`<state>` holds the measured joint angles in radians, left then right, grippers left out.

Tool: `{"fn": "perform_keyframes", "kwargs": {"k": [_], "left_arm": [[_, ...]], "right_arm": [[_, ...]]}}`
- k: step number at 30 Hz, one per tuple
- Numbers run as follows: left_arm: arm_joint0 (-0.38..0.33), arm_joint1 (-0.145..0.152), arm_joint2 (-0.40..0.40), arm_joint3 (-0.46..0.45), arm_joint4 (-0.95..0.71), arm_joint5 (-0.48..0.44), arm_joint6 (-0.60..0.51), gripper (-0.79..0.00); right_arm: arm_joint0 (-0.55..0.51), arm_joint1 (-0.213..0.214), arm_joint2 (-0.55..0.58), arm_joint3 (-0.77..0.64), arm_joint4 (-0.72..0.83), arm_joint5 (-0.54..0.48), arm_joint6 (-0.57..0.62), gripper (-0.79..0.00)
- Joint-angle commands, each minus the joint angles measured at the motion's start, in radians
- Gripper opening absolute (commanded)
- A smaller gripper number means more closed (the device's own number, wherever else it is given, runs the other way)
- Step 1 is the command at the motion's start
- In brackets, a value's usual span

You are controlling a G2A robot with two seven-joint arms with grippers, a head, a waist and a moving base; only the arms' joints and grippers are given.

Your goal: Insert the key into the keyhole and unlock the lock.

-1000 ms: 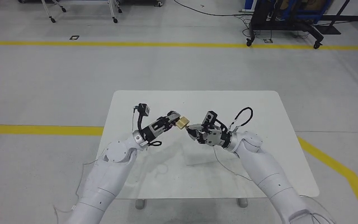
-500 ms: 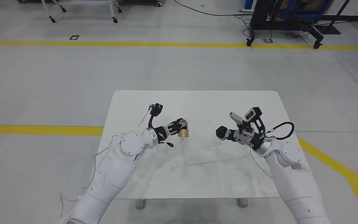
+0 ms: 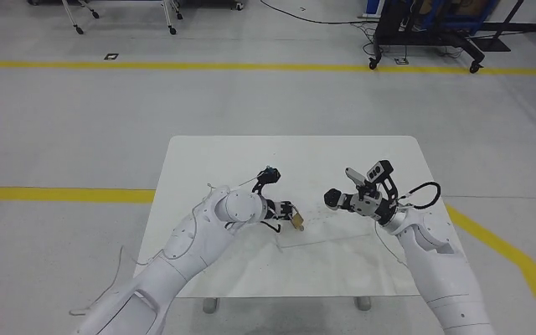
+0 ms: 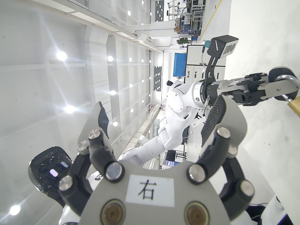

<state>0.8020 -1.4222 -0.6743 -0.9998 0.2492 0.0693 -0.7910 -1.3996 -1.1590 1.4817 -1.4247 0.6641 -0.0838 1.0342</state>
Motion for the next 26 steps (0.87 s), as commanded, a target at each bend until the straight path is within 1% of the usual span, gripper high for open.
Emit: {"fn": "perform_keyframes", "kwargs": {"k": [1,5,7,9,12,15,17,19,20,22,23,24,26], "left_arm": [[-0.005,-0.004,-0.005,0.014,-0.012,-0.004,0.004,0.0],[0.004,0.0,-0.04,0.009,-0.04,-0.012,0.033,0.0],[0.019,0.007,-0.072,-0.013,-0.066,-0.03,0.06,0.0],[0.042,0.018,-0.108,-0.054,-0.072,-0.061,0.1,0.0],[0.095,0.044,-0.174,-0.16,-0.019,-0.114,0.198,0.0],[0.173,0.079,-0.251,-0.312,0.1,-0.142,0.291,0.0],[0.23,0.101,-0.3,-0.426,0.216,-0.136,0.346,0.0],[0.286,0.119,-0.342,-0.544,0.354,-0.116,0.423,0.0],[0.315,0.125,-0.357,-0.598,0.417,-0.099,0.468,0.0],[0.325,0.126,-0.36,-0.615,0.43,-0.094,0.479,0.0],[0.323,0.126,-0.36,-0.609,0.419,-0.096,0.474,-0.001],[0.33,0.127,-0.362,-0.636,0.45,-0.093,0.488,-0.001],[0.327,0.127,-0.361,-0.626,0.444,-0.093,0.483,-0.001]], "right_arm": [[0.0,0.0,0.0,0.0,0.0,0.0,0.0,0.0],[0.0,0.0,0.0,0.0,0.0,0.0,0.0,0.0],[0.0,0.0,0.0,0.0,0.0,0.0,0.0,0.0],[0.0,0.0,0.0,0.0,0.0,0.0,0.0,0.0],[-0.007,-0.001,0.009,-0.005,-0.001,-0.039,-0.059,0.0],[-0.045,0.003,0.067,-0.036,0.001,-0.137,-0.096,0.0],[-0.085,0.008,0.124,-0.076,0.013,-0.191,-0.115,0.0],[-0.141,0.012,0.184,-0.138,0.017,-0.284,-0.122,0.0],[-0.141,0.012,0.184,-0.138,0.017,-0.284,-0.122,0.0],[-0.141,0.012,0.184,-0.138,0.017,-0.284,-0.122,0.0],[-0.149,0.012,0.19,-0.142,0.017,-0.306,-0.123,-0.001],[-0.144,0.012,0.187,-0.14,0.017,-0.298,-0.122,-0.001],[-0.141,0.012,0.185,-0.138,0.017,-0.286,-0.122,-0.001]]}}
